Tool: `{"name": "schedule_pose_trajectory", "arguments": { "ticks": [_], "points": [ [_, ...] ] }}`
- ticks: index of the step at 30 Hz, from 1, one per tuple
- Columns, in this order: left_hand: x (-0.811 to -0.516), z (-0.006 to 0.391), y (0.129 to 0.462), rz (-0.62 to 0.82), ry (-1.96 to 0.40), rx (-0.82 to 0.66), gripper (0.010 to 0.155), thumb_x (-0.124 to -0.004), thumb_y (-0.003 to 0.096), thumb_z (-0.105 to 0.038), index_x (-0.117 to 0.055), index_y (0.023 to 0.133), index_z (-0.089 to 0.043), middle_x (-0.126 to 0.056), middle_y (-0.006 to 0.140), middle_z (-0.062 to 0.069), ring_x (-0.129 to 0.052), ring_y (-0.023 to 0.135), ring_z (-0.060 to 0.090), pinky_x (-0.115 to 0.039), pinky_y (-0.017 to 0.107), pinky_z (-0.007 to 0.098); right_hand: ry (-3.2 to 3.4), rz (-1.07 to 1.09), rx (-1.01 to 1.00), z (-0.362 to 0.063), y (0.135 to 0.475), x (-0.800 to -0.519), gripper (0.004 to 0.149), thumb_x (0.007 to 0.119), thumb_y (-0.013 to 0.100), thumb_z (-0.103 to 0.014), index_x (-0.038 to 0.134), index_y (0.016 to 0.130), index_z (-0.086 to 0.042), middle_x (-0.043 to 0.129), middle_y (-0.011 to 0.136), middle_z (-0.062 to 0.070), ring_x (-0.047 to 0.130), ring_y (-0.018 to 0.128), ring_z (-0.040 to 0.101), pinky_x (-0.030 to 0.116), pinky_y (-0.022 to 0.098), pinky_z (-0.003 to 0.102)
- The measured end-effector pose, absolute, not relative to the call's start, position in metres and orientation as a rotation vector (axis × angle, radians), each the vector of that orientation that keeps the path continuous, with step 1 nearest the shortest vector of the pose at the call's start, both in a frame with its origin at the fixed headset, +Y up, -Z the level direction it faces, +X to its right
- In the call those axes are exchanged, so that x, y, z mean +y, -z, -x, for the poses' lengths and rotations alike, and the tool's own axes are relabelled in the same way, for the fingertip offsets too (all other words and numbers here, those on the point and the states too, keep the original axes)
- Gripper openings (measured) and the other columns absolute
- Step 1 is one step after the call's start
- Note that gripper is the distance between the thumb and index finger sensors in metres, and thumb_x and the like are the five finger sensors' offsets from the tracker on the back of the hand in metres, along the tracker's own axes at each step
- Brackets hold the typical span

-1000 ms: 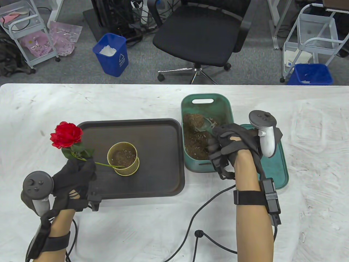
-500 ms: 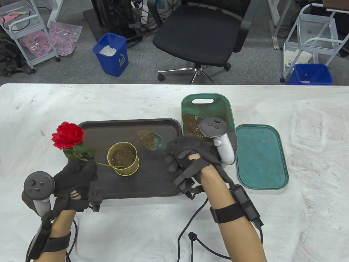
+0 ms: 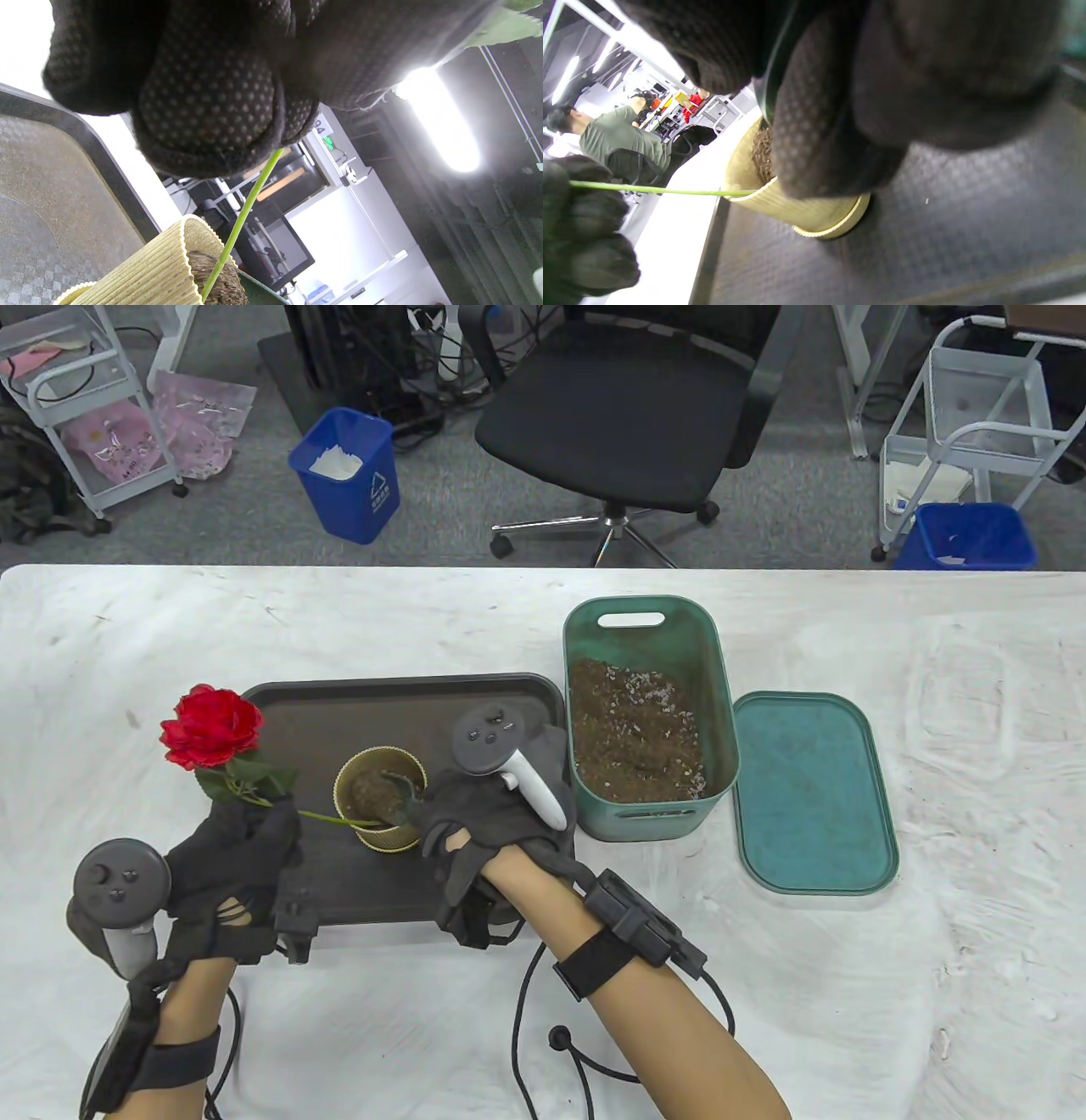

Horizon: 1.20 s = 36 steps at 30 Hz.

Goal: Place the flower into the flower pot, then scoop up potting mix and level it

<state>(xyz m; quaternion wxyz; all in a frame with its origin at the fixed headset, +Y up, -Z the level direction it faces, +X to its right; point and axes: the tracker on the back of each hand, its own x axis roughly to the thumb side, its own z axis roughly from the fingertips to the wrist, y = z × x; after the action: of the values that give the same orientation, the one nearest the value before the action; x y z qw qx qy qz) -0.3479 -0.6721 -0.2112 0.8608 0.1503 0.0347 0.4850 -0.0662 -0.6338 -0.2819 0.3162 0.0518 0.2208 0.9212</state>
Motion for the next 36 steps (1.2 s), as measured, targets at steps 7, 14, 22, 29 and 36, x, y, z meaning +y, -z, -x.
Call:
{"name": "schedule_pose_trajectory", "arguments": {
  "ticks": [7,14,22,29,36],
  "points": [
    [-0.672,0.348,0.211,-0.318,-1.014,0.074,0.045,-0.089,0.039,-0.045,-0.088,0.076,-0.02,-0.104,0.058,-0.004,-0.113,0.023,0.015,-0.097,0.028,0.034,-2.86,-0.363,0.177,0.089,0.263,-0.612,0.052,0.085,0.039,-0.034,0.08,0.083,-0.006,0.101,0.059,0.015,0.107,0.022,0.026,0.094,0.009,0.037],
    [-0.672,0.348,0.21,-0.318,-1.016,0.074,0.045,-0.089,0.039,-0.046,-0.088,0.076,-0.02,-0.104,0.058,-0.004,-0.113,0.023,0.015,-0.097,0.028,0.034,-2.942,-0.388,0.041,0.079,0.253,-0.59,0.053,0.086,0.038,-0.034,0.08,0.083,-0.007,0.101,0.059,0.014,0.107,0.023,0.026,0.094,0.01,0.037],
    [-0.671,0.348,0.21,-0.317,-1.017,0.074,0.045,-0.089,0.039,-0.045,-0.088,0.076,-0.02,-0.104,0.058,-0.003,-0.113,0.023,0.015,-0.097,0.028,0.034,-2.834,-0.108,-0.099,0.008,0.266,-0.543,0.052,0.085,0.039,-0.033,0.08,0.083,-0.007,0.101,0.059,0.014,0.107,0.023,0.027,0.094,0.01,0.037],
    [-0.671,0.349,0.211,-0.316,-1.018,0.078,0.045,-0.089,0.039,-0.045,-0.088,0.076,-0.019,-0.104,0.058,-0.003,-0.113,0.023,0.015,-0.097,0.028,0.035,-2.747,0.316,-0.142,-0.078,0.292,-0.526,0.053,0.085,0.039,-0.033,0.08,0.083,-0.005,0.101,0.058,0.016,0.107,0.021,0.026,0.094,0.009,0.036],
    [-0.671,0.349,0.211,-0.314,-1.022,0.085,0.045,-0.089,0.039,-0.045,-0.089,0.076,-0.02,-0.104,0.058,-0.004,-0.113,0.023,0.015,-0.097,0.027,0.035,-2.829,0.659,0.272,-0.12,0.328,-0.554,0.053,0.084,0.041,-0.034,0.081,0.082,-0.002,0.102,0.054,0.017,0.108,0.015,0.023,0.094,0.003,0.032]
  ]
}}
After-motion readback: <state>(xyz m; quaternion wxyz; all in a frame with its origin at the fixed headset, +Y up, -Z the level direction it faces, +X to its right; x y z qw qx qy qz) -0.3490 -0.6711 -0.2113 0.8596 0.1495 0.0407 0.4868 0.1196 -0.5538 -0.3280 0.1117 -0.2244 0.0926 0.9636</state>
